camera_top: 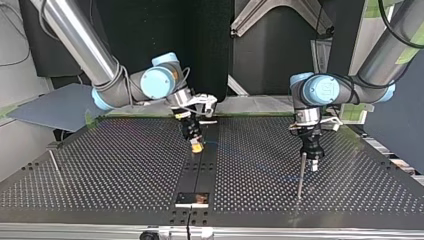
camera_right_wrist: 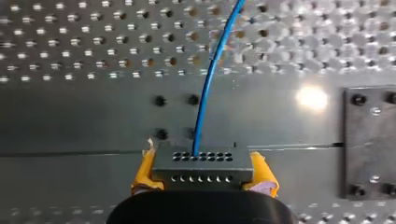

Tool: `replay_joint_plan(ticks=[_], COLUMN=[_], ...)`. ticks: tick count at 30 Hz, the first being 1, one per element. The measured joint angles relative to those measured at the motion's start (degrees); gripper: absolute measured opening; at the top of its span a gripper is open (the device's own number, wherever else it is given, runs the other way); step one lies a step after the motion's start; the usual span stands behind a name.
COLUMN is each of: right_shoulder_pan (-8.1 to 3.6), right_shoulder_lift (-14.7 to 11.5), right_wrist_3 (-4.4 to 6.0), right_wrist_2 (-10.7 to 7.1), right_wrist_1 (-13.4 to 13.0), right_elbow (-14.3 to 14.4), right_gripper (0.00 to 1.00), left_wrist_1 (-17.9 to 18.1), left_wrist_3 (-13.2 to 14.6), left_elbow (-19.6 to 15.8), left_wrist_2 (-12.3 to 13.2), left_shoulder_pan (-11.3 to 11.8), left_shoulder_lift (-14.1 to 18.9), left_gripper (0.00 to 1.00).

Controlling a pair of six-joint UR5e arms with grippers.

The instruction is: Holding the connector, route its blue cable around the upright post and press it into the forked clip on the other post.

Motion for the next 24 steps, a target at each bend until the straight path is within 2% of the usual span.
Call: replay_joint_plan(ticks=[6,13,14,15,16,17,18,20,21,23,24], right_shoulder_pan=[-0.02,0.09,0.06,0.03,-0.03,-0.07,-0.11,-0.19,-0.23,-0.31,-0.37], right_shoulder_lift=[0.14,0.21,0.23,0.24,0.25,0.25,0.25,0.26,0.26,0.27,0.27], right_wrist_3=[-0.05,-0.28,-0.29,-0.30,-0.31,-0.33,-0.35,-0.48,-0.56,-0.83,-0.96], right_wrist_2=[0.01,0.00,0.01,0.02,0.04,0.04,0.05,0.08,0.10,0.28,0.43], right_wrist_1=[-0.42,-0.55,-0.68,-0.84,-1.08,-1.29,-1.51,-2.08,-2.29,-2.69,-2.85], right_elbow=[1.27,2.27,2.52,2.78,3.18,3.49,3.83,4.73,5.14,6.17,6.62], right_gripper=[0.00,0.00,0.00,0.00,0.00,0.00,0.00,0.00,0.00,0.00,0.00], left_wrist_1=[0.40,1.95,2.02,2.07,2.11,2.13,2.14,2.14,2.13,2.06,2.00], left_wrist_3=[-0.03,1.57,1.64,1.68,1.70,1.68,1.66,1.51,1.41,1.17,1.06], left_elbow=[-0.01,-0.01,-0.01,-0.01,-0.01,-0.01,-0.01,0.00,0.00,0.00,0.00], left_wrist_2=[0.10,1.66,1.72,1.78,1.87,1.92,1.93,1.88,1.86,1.80,1.79], left_shoulder_pan=[-0.45,-0.62,-0.62,-0.62,-0.63,-0.63,-0.64,-0.66,-0.67,-0.69,-0.69], left_shoulder_lift=[-0.05,-0.03,-0.04,-0.03,-0.04,-0.05,-0.06,-0.06,-0.06,-0.06,-0.06], left_gripper=[0.00,0.00,0.04,0.04,0.11,0.24,0.24,0.47,0.47,0.67,0.67])
